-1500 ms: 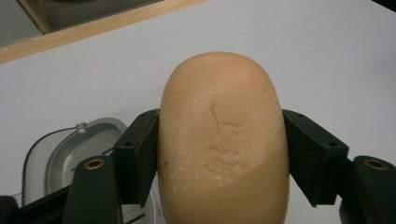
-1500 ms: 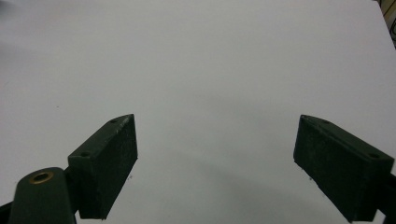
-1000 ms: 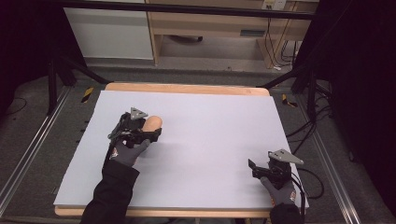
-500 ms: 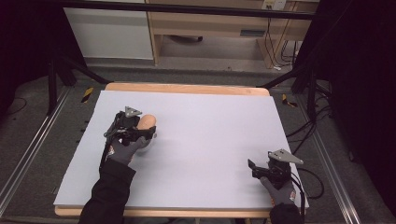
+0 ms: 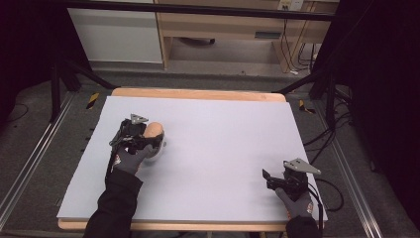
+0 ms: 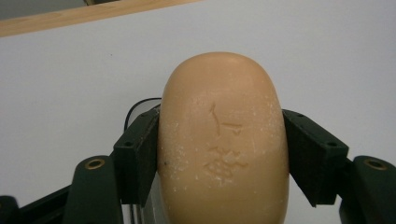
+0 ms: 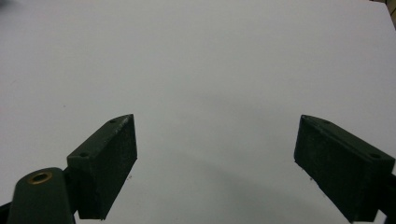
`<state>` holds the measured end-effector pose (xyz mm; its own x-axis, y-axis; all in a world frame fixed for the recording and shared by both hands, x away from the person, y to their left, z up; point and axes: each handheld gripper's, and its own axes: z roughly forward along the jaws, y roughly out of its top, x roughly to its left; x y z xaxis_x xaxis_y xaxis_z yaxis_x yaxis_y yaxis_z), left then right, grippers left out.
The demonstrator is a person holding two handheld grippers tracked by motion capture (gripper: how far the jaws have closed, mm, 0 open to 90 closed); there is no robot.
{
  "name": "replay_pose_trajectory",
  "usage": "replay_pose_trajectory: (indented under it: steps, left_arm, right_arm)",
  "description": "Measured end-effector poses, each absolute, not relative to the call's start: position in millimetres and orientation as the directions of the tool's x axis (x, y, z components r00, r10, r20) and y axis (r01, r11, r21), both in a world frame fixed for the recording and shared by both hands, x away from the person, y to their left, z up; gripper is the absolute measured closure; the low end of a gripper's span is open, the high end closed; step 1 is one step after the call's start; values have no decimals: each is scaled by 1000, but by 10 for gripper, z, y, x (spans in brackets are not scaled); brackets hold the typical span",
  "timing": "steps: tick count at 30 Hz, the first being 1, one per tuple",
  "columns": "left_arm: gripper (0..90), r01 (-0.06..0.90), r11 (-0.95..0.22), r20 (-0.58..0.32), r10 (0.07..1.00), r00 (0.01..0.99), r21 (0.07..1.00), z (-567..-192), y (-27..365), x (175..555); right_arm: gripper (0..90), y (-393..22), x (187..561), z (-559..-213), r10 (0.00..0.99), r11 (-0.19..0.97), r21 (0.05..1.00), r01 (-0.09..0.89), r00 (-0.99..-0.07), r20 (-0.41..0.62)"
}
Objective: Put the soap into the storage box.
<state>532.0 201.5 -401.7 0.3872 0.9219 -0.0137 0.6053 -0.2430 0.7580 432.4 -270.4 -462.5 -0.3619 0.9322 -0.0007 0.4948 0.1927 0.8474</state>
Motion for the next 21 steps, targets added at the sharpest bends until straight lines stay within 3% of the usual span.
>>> replay_pose_trajectory:
  steps: [21]
  left_arm:
    - [321, 631, -238, -19, 928, 373, 738, -4190, 2050, 5359]
  right_arm:
    - [132, -2683, 4325, -4631, 931, 200, 842, 500, -364, -5]
